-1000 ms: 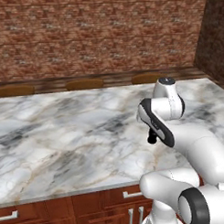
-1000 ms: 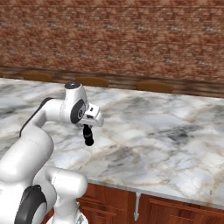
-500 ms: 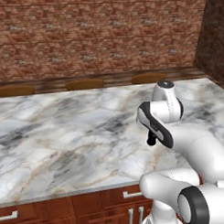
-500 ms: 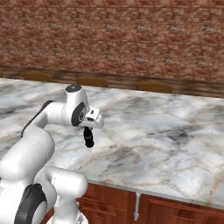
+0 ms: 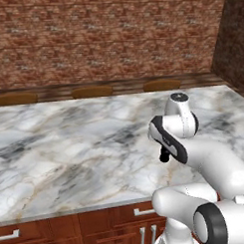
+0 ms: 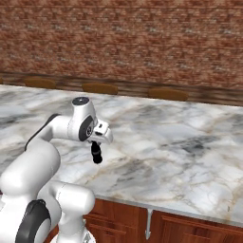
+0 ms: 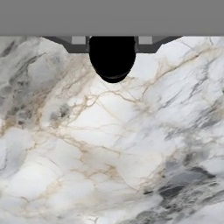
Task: Move the drinks to the dining counter.
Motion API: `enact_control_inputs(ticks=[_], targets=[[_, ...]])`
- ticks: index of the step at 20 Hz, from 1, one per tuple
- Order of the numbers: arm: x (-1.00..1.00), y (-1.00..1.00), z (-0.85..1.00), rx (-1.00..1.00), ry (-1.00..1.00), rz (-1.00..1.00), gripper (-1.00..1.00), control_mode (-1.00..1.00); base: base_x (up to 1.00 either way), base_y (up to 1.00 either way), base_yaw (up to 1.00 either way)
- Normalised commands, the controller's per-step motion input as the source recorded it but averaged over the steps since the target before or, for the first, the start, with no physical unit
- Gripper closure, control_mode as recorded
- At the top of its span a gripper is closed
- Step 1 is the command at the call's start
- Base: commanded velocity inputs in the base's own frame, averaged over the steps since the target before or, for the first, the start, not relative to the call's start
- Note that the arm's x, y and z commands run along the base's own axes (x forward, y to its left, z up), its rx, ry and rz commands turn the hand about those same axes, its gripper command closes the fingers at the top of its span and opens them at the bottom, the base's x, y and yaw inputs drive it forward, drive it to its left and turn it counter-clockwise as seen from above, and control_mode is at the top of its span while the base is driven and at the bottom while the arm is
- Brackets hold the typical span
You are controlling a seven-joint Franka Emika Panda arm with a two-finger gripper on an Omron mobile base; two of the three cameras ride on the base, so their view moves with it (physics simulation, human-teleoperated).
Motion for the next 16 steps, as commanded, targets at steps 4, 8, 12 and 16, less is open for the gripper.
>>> enact_control_inputs(ticks=[4, 8, 12, 16], targets=[[0.01, 0.00, -0.19, 0.00, 0.00, 0.00, 1.00, -1.00, 0.00, 0.00, 0.00], [0.01, 0.00, -0.20, 0.00, 0.00, 0.00, 1.00, -1.00, 0.00, 0.00, 0.00], [0.00, 0.00, -0.19, 0.00, 0.00, 0.00, 1.00, -1.00, 0.00, 0.00, 0.00], [0.01, 0.00, -0.20, 0.00, 0.00, 0.00, 1.00, -1.00, 0.00, 0.00, 0.00]])
